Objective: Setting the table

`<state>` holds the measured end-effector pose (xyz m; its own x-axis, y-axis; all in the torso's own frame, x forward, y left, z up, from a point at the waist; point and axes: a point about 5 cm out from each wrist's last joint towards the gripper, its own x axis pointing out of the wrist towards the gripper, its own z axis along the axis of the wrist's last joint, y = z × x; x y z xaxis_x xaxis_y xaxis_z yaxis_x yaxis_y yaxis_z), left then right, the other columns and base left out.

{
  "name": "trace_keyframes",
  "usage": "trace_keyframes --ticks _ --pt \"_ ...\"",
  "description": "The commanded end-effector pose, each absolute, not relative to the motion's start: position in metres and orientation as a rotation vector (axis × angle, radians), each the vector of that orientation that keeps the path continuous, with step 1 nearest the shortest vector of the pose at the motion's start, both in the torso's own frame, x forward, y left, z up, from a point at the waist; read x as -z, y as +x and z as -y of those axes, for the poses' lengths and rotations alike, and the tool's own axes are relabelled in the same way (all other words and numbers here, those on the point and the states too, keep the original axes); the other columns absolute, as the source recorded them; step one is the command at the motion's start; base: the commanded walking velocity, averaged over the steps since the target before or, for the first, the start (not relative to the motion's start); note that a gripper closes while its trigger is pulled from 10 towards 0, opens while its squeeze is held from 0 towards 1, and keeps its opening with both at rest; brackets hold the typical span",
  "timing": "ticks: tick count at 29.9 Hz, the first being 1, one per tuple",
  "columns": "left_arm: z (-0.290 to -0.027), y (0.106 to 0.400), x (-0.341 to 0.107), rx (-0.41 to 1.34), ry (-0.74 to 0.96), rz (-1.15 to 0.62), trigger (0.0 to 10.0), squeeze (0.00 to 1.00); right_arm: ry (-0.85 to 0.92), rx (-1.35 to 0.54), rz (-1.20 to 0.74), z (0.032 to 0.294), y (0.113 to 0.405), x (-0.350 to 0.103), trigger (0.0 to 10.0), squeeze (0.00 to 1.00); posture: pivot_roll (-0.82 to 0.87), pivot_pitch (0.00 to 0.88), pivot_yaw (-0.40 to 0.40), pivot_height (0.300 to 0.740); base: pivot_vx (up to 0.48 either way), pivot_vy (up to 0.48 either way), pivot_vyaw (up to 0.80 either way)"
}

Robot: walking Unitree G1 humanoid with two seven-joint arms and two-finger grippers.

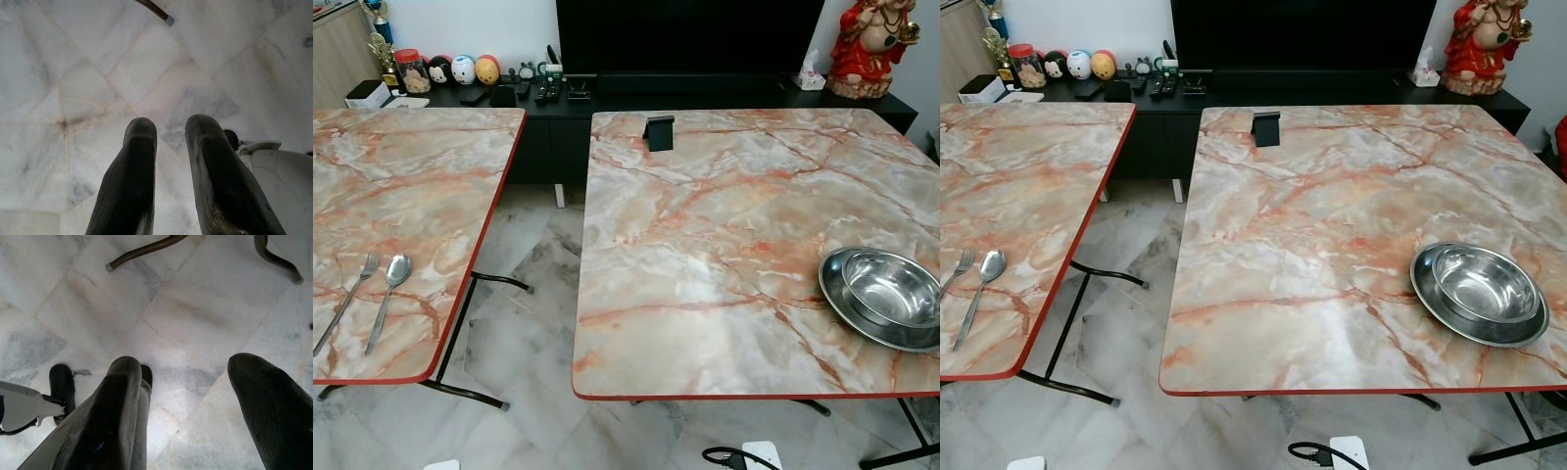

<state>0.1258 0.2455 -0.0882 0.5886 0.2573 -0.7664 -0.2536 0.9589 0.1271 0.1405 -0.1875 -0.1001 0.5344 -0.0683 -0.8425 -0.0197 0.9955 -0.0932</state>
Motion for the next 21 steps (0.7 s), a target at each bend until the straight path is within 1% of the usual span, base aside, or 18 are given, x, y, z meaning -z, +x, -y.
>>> trace_keyframes --ticks 1,10,13,15,21 --pt "-0.2431 0.1243 0.0899 -0.277 0.010 -0.907 10.0 0.00 -0.084 0.047 -1.002 0.1877 0.1389 0.1005 10.0 0.00 0.00 0.000 0.000 0.740 0.000 0.000 0.00" --pt "-0.2415 0.1272 0.0891 -0.259 0.018 -0.895 10.0 0.00 -0.075 0.050 -0.994 0.1864 0.1392 0.1003 10.0 0.00 0.01 0.000 0.006 0.740 0.000 0.000 0.00" --pt "-0.2416 0.1293 0.0883 -0.257 0.019 -0.889 10.0 0.00 -0.086 0.023 -0.990 0.1853 0.1402 0.1000 10.0 0.00 0.01 0.000 0.009 0.740 0.000 0.000 0.00" --pt "-0.2418 0.1302 0.0879 -0.251 0.023 -0.886 10.0 0.00 -0.075 0.052 -0.985 0.1861 0.1395 0.1000 10.0 0.00 0.01 0.000 0.011 0.740 0.000 0.000 0.00" --pt "-0.2420 0.1306 0.0877 -0.249 0.025 -0.886 10.0 0.00 -0.091 0.043 -0.982 0.1860 0.1398 0.0998 10.0 0.00 0.01 0.000 0.011 0.740 0.000 0.000 0.00"
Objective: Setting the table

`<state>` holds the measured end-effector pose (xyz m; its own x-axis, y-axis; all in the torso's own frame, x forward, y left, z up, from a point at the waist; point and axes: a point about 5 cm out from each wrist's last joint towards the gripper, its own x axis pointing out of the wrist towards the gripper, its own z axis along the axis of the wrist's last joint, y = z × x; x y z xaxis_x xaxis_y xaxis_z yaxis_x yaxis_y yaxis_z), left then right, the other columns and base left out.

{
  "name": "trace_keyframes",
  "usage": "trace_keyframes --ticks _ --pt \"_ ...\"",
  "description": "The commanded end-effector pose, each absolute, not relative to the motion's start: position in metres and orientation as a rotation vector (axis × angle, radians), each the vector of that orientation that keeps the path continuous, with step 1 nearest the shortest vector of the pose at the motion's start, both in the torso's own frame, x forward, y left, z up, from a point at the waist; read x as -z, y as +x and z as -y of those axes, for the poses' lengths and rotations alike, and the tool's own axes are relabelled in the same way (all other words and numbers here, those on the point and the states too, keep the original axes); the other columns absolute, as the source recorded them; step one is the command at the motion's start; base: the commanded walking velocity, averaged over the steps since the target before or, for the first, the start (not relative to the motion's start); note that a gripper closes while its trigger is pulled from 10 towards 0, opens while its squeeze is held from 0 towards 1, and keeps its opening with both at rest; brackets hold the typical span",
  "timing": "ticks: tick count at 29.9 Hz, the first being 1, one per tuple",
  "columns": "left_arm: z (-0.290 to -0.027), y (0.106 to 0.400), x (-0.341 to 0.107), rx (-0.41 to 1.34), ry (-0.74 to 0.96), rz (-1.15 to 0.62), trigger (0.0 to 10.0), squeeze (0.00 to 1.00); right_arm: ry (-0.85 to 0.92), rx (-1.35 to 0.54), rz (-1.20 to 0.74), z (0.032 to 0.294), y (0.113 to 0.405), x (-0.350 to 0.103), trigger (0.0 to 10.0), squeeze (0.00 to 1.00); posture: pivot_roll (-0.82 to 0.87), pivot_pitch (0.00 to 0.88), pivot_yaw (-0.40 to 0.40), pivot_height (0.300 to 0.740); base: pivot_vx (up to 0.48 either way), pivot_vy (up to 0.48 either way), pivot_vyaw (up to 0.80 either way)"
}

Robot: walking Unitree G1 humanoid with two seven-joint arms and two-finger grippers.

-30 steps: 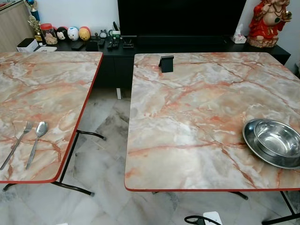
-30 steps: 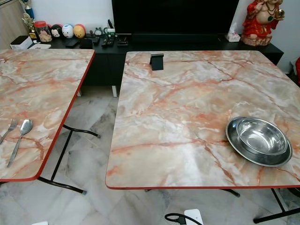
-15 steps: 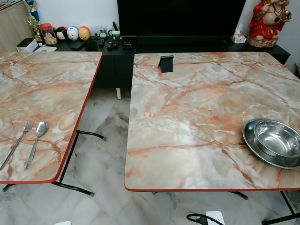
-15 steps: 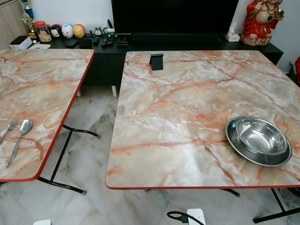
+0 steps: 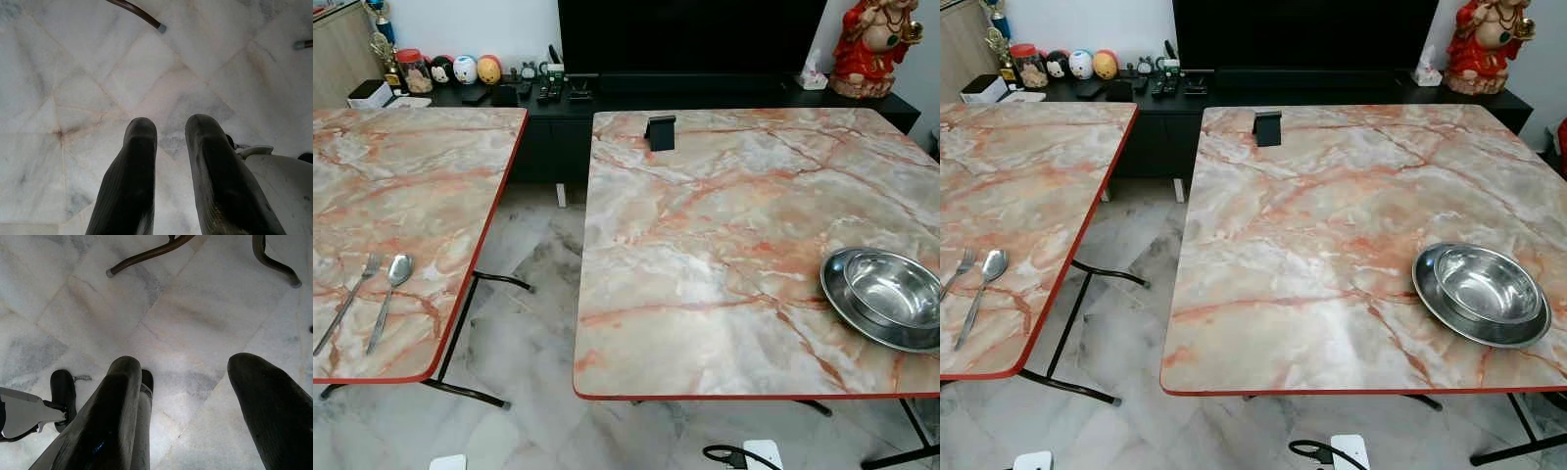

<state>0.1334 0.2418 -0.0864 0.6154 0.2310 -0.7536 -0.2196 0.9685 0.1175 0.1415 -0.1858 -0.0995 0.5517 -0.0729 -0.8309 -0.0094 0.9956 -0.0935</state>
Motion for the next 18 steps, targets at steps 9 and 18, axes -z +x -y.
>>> trace_keyframes --ticks 9,18 --pt "-0.2403 0.1317 0.0882 -0.246 0.021 -0.890 10.0 0.00 -0.081 0.028 -0.998 0.1849 0.1387 0.1007 10.0 0.00 0.01 0.000 0.011 0.740 0.000 0.115 0.00" --pt "-0.2404 0.1329 0.0878 -0.245 0.023 -0.889 10.0 0.00 -0.071 0.018 -1.008 0.1843 0.1382 0.1012 10.0 0.00 0.01 0.000 0.012 0.740 0.000 0.392 0.00"
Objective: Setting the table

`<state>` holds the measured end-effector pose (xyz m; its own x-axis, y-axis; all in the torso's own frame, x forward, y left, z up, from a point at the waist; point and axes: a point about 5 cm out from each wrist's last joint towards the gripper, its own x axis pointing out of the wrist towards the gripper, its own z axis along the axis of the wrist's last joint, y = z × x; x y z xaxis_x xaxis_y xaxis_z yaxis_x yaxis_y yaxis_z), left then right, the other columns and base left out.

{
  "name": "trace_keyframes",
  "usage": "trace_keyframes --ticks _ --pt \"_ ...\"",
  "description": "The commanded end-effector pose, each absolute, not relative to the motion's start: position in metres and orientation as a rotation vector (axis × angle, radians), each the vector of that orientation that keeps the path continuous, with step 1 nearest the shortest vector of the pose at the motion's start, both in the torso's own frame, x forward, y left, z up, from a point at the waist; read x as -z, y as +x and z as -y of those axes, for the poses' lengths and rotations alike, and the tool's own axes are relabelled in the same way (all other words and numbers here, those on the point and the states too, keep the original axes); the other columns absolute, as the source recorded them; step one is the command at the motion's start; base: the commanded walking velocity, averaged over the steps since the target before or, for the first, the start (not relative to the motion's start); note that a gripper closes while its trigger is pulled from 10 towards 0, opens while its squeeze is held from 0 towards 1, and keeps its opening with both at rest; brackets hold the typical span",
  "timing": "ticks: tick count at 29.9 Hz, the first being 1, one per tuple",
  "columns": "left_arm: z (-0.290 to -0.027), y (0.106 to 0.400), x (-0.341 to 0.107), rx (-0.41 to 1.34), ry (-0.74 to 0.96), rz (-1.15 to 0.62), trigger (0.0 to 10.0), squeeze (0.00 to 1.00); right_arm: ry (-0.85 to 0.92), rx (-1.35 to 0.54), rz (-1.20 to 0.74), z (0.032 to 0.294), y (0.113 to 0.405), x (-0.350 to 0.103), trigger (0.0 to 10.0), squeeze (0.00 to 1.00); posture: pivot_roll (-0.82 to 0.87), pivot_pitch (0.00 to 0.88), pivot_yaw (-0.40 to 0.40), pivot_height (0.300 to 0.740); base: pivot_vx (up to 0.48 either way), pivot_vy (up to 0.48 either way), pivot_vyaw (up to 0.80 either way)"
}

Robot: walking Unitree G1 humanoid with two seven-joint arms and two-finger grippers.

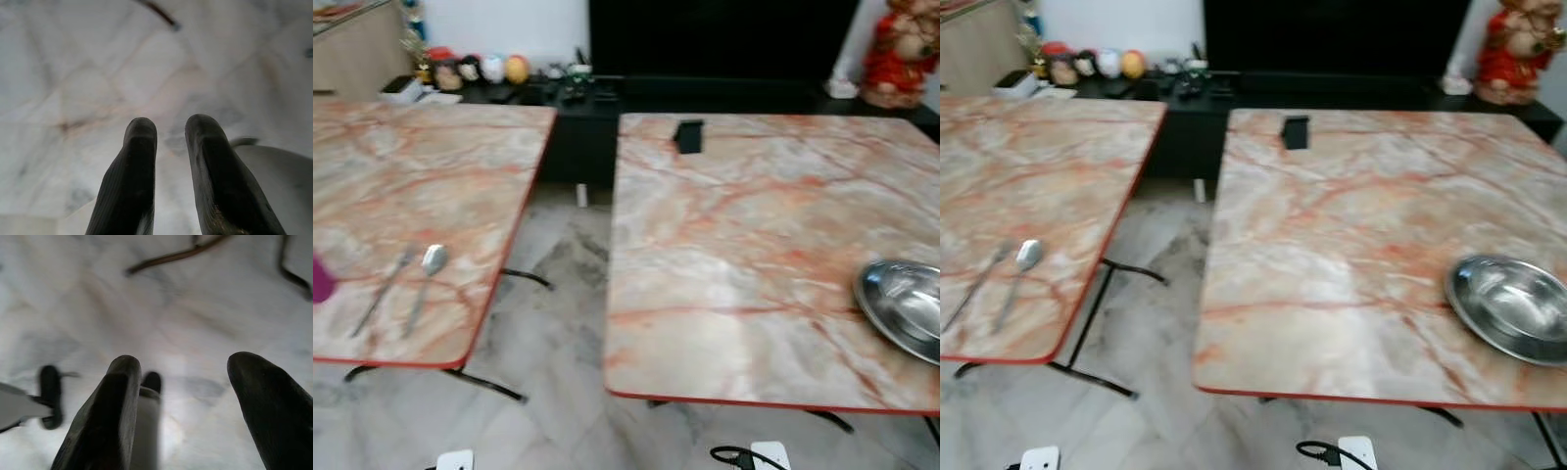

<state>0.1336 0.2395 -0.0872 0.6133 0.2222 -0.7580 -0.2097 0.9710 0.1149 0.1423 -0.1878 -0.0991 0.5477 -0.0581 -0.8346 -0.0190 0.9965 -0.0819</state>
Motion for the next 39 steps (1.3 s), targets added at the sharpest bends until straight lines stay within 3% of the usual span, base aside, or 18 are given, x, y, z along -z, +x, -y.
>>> trace_keyframes --ticks 1,31,39 --pt "-0.2404 0.1330 0.0878 -0.245 0.024 -0.889 10.0 0.00 -0.071 0.017 -1.008 0.1842 0.1382 0.1012 10.0 0.00 0.01 0.000 0.012 0.740 0.000 0.386 0.00" --pt "-0.2406 0.1352 0.0868 -0.246 0.023 -0.879 10.0 0.00 -0.074 -0.019 -1.013 0.1825 0.1391 0.1011 10.0 0.00 0.02 0.000 0.008 0.740 0.000 0.355 0.00" --pt "-0.2394 0.1318 0.0889 -0.235 0.038 -0.905 10.0 0.00 -0.075 -0.022 -1.011 0.1823 0.1393 0.1010 10.0 0.00 0.02 0.000 0.008 0.740 0.000 0.000 0.00"
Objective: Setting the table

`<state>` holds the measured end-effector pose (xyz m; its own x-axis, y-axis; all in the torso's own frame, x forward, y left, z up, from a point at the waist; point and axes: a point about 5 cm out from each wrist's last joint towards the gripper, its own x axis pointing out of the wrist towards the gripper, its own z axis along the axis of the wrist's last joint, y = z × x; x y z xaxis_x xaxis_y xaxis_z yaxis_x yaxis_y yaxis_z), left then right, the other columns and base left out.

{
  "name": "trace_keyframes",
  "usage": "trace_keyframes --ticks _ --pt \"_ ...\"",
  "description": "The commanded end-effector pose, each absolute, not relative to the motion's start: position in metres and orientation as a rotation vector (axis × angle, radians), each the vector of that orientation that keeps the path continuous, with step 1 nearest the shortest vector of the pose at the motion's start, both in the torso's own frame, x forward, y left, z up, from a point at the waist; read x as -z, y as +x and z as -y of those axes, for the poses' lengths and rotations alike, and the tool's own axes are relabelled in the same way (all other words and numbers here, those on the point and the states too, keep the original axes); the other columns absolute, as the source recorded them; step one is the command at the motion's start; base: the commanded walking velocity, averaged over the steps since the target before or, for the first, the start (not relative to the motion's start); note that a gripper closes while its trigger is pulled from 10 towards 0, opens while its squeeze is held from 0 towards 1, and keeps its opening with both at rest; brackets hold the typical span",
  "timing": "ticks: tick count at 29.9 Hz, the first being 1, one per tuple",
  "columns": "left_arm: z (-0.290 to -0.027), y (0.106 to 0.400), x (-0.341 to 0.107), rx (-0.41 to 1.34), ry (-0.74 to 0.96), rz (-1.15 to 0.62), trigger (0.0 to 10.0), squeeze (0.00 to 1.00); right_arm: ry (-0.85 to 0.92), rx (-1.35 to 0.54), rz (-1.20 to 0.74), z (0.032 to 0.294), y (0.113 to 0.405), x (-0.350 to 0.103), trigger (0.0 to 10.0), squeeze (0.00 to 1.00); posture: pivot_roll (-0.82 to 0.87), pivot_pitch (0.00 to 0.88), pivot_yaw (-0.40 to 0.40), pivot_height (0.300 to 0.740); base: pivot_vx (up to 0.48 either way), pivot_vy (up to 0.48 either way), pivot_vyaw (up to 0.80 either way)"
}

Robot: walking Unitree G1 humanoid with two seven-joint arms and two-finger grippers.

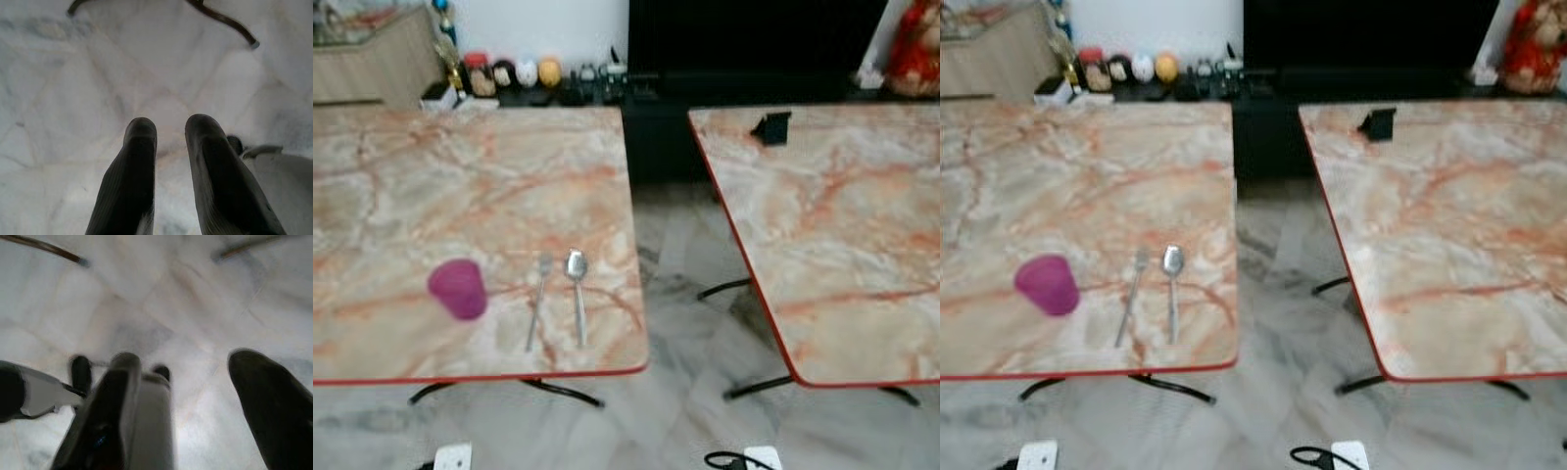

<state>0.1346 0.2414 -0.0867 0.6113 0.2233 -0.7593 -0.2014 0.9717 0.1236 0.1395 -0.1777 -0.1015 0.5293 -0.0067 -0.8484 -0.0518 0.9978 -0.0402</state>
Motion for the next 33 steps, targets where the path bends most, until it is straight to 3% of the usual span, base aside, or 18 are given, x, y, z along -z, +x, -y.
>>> trace_keyframes --ticks 1,33 --pt "-0.2389 0.1311 0.0893 -0.236 0.037 -0.907 10.0 0.00 -0.075 -0.023 -1.011 0.1824 0.1393 0.1010 10.0 0.00 0.03 0.000 0.006 0.740 0.000 0.000 0.00" --pt "-0.2347 0.1379 0.0870 -0.212 0.010 -0.869 10.0 0.00 -0.081 -0.035 -1.010 0.1811 0.1390 0.1012 10.0 0.00 0.03 0.000 0.014 0.740 0.000 0.000 0.00"
